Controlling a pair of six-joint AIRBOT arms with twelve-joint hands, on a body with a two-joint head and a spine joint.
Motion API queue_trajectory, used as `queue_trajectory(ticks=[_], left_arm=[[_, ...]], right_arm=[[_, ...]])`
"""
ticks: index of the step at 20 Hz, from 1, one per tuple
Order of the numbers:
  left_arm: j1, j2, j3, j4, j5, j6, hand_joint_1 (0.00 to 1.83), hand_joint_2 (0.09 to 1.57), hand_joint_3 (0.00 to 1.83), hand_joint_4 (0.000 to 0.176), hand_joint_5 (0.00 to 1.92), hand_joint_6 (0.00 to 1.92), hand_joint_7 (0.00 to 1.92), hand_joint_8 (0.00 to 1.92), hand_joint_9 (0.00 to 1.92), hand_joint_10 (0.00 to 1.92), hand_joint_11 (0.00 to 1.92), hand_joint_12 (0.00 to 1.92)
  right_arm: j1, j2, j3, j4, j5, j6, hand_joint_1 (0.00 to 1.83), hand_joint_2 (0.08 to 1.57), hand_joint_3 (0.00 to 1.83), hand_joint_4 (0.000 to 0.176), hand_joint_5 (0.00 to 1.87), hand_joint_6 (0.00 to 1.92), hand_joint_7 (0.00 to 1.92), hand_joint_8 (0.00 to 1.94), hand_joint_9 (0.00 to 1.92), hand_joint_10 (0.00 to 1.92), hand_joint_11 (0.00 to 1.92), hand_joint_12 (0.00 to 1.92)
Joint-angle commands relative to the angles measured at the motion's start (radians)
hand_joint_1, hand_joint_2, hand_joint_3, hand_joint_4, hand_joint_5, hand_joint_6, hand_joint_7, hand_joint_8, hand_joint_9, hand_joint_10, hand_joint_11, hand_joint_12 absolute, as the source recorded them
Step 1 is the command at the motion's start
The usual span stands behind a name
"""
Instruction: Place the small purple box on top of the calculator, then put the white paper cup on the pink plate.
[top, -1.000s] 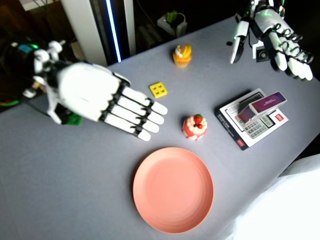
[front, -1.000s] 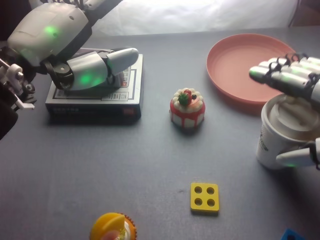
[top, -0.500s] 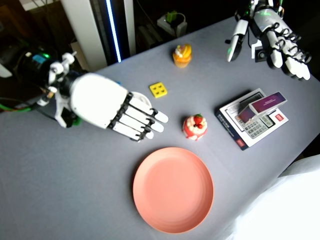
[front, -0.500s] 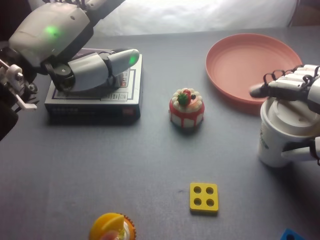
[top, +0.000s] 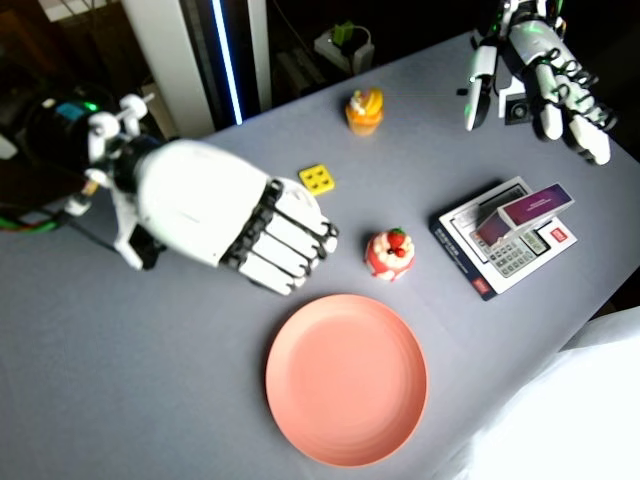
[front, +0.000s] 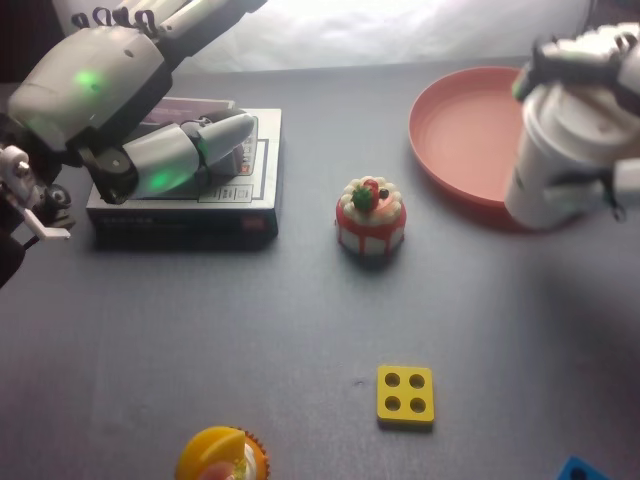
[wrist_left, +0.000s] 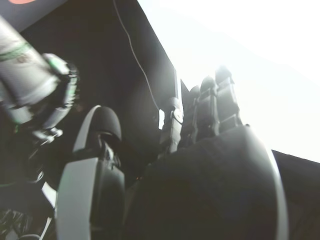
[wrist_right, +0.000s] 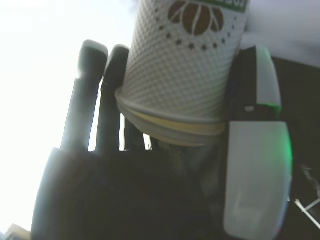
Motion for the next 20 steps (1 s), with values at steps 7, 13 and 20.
queue_trajectory(ticks=[7,13,20], left_arm=[[0.01,0.001,-0.004,-0.004,-0.156,-0.02,0.5,1.35,0.0,0.12,0.08,0.0,0.0,0.0,0.0,0.0,0.0,0.01],[0.013,-0.016,0.014,-0.002,-0.176,-0.046,0.48,1.36,0.01,0.111,0.06,0.0,0.0,0.0,0.0,0.0,0.0,0.0],[0.021,-0.025,0.02,-0.004,-0.195,-0.069,0.51,1.37,0.0,0.13,0.07,0.0,0.0,0.0,0.0,0.0,0.0,0.0]], right_arm=[[0.177,-0.194,0.254,0.169,-0.152,-0.105,1.02,1.35,0.0,0.0,0.55,1.61,0.29,1.4,0.38,1.77,0.44,1.92],[0.202,-0.264,0.365,0.266,-0.221,-0.144,1.2,1.24,0.0,0.0,0.29,1.33,0.23,1.18,0.27,1.44,0.18,1.91],[0.194,-0.28,0.392,0.316,-0.25,-0.144,1.08,1.14,0.0,0.012,0.09,0.29,0.13,0.25,0.15,1.12,0.0,1.55]])
